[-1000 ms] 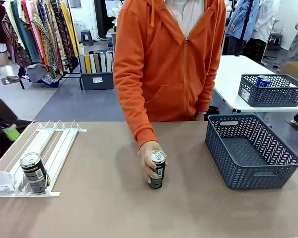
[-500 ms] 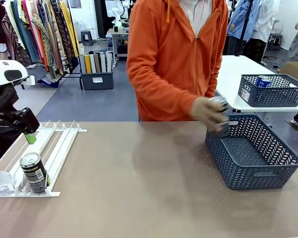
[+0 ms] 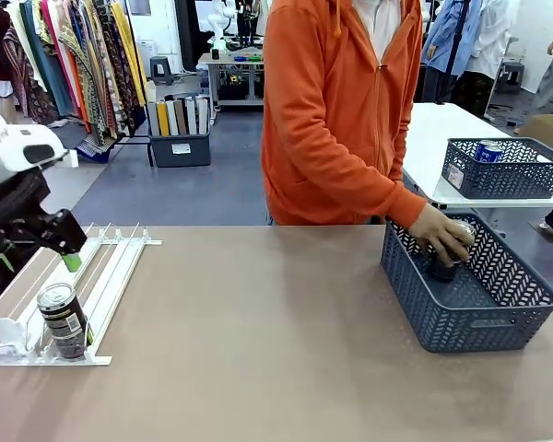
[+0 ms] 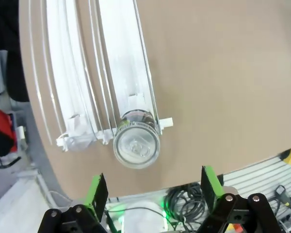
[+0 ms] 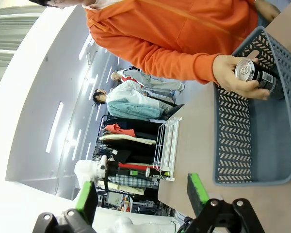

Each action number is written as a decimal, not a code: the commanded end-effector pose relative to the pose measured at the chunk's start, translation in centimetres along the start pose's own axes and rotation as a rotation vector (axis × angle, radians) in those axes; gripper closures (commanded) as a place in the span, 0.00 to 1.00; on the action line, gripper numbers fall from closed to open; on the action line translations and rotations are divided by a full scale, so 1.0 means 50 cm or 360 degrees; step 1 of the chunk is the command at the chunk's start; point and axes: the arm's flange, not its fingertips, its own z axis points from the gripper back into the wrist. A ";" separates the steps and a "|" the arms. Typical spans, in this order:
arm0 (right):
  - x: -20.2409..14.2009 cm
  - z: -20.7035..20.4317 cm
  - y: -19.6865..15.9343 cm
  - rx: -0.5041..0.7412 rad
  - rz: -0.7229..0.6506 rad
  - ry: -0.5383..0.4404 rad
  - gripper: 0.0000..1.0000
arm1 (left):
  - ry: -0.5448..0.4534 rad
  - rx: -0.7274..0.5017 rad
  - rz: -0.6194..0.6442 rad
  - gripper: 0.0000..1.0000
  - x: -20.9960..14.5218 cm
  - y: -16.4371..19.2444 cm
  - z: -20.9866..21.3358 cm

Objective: Retrieve and store the cans from the dispenser.
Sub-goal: Pick up one can from the Automatic Can Dispenser and place it in the middle of the table.

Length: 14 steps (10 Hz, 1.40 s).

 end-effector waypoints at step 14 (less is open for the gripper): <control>0.006 -0.003 0.008 0.0031 0.0001 -0.0023 0.00 | 0.0229 0.0000 0.0148 1.00 0.034 0.033 -0.187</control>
